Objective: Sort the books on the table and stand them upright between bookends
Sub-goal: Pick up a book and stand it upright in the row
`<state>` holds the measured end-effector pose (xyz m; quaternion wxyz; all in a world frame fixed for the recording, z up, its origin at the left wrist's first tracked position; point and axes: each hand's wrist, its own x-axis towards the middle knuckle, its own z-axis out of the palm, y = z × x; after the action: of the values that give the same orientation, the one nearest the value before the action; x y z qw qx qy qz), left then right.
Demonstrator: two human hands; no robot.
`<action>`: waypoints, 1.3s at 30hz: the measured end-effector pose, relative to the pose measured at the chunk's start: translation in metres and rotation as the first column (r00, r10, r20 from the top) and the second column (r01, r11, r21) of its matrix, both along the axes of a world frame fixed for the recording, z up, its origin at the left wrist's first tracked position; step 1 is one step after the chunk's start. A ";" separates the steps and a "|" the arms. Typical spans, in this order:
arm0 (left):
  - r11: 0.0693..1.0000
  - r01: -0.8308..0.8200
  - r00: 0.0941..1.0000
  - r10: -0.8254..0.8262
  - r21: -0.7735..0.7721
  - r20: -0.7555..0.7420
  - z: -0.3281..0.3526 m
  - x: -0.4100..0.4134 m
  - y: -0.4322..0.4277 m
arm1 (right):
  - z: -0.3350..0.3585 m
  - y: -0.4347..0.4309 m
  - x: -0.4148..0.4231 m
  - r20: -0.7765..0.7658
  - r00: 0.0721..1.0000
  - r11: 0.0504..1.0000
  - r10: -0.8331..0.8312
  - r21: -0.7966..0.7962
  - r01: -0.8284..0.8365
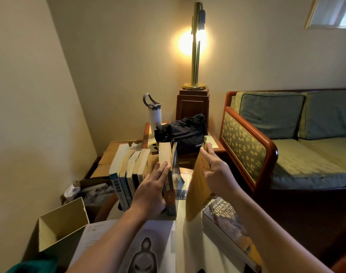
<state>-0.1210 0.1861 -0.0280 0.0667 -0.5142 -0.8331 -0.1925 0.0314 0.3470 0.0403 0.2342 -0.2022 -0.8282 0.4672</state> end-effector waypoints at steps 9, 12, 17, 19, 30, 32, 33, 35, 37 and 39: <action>0.983 0.008 1.000 -0.012 0.185 0.021 -0.016 -0.002 0.005 | -0.024 0.000 -0.084 0.121 0.984 0.984 0.129 -0.138 -0.111; 0.970 0.016 1.000 -0.019 0.245 0.011 -0.021 -0.008 0.006 | -0.039 -0.004 -0.096 0.018 0.994 0.937 0.111 -0.334 -0.098; 0.958 0.028 1.000 -0.027 0.284 -0.009 -0.026 -0.015 0.010 | -0.055 -0.010 -0.101 -0.024 0.997 0.897 0.076 -0.436 -0.079; 0.948 0.025 1.000 -0.028 0.318 0.003 -0.027 -0.016 0.011 | -0.057 -0.007 -0.103 -0.040 0.997 0.900 0.072 -0.429 -0.082; 0.906 0.013 1.000 -0.004 0.423 -0.023 -0.034 -0.012 0.019 | -0.064 0.007 -0.103 -0.100 0.988 0.856 0.114 -0.496 -0.149; 0.901 0.015 1.000 -0.003 0.433 -0.029 -0.036 -0.013 0.020 | -0.066 0.007 -0.106 -0.101 0.989 0.860 0.111 -0.490 -0.146; 0.899 0.008 0.999 0.008 0.438 -0.036 -0.037 -0.014 0.021 | -0.066 0.007 -0.108 -0.104 0.988 0.862 0.111 -0.485 -0.148; 0.895 -0.014 0.997 0.044 0.446 -0.057 -0.038 -0.014 0.023 | -0.068 0.007 -0.113 -0.119 0.987 0.860 0.112 -0.487 -0.156; 0.890 -0.020 0.994 0.068 0.456 -0.090 -0.039 -0.014 0.025 | -0.069 0.008 -0.118 -0.140 0.984 0.854 0.110 -0.493 -0.166; 0.884 -0.022 0.987 0.093 0.466 -0.131 -0.041 -0.014 0.028 | -0.068 0.010 -0.121 -0.154 0.981 0.852 0.115 -0.492 -0.177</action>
<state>-0.1348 0.2139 -0.0692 0.2556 -0.4714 -0.7705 -0.3446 -0.0893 0.3571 -0.0282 0.1861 -0.1647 -0.6750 0.6947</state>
